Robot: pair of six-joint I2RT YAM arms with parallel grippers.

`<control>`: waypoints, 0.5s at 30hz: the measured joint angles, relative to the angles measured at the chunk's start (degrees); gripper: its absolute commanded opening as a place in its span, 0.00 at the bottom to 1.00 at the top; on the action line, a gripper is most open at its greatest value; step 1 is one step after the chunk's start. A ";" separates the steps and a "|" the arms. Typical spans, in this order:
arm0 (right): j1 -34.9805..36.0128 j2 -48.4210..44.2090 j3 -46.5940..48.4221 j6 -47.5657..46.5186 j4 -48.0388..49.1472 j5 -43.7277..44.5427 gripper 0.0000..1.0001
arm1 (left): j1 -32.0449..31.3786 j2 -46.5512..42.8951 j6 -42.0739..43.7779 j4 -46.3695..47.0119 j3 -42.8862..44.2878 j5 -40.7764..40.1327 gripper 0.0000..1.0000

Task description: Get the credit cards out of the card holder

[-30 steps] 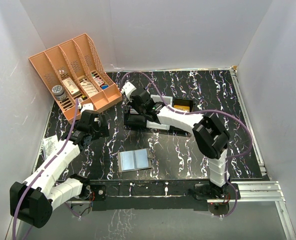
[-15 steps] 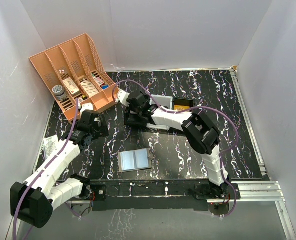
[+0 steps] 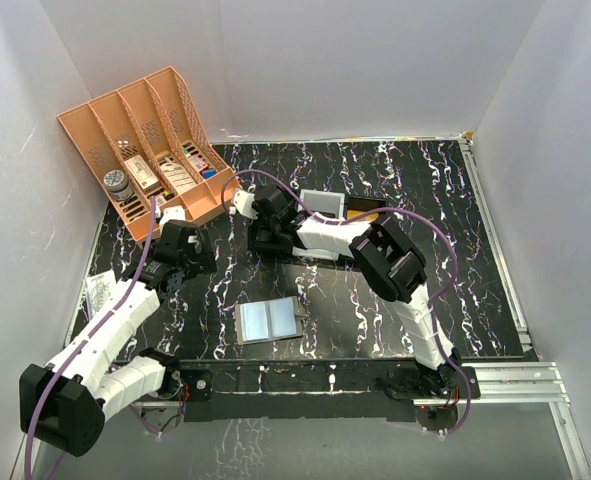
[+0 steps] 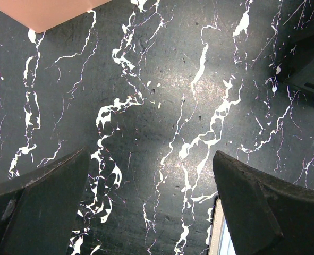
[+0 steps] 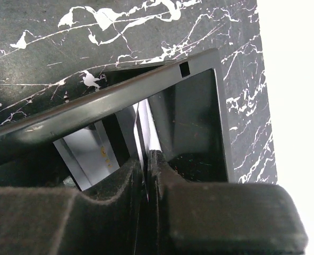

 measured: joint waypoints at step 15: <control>-2.54 0.00 3.65 4.57 -10.49 -9.20 0.25 | 0.00 0.00 0.07 0.02 0.00 0.09 0.99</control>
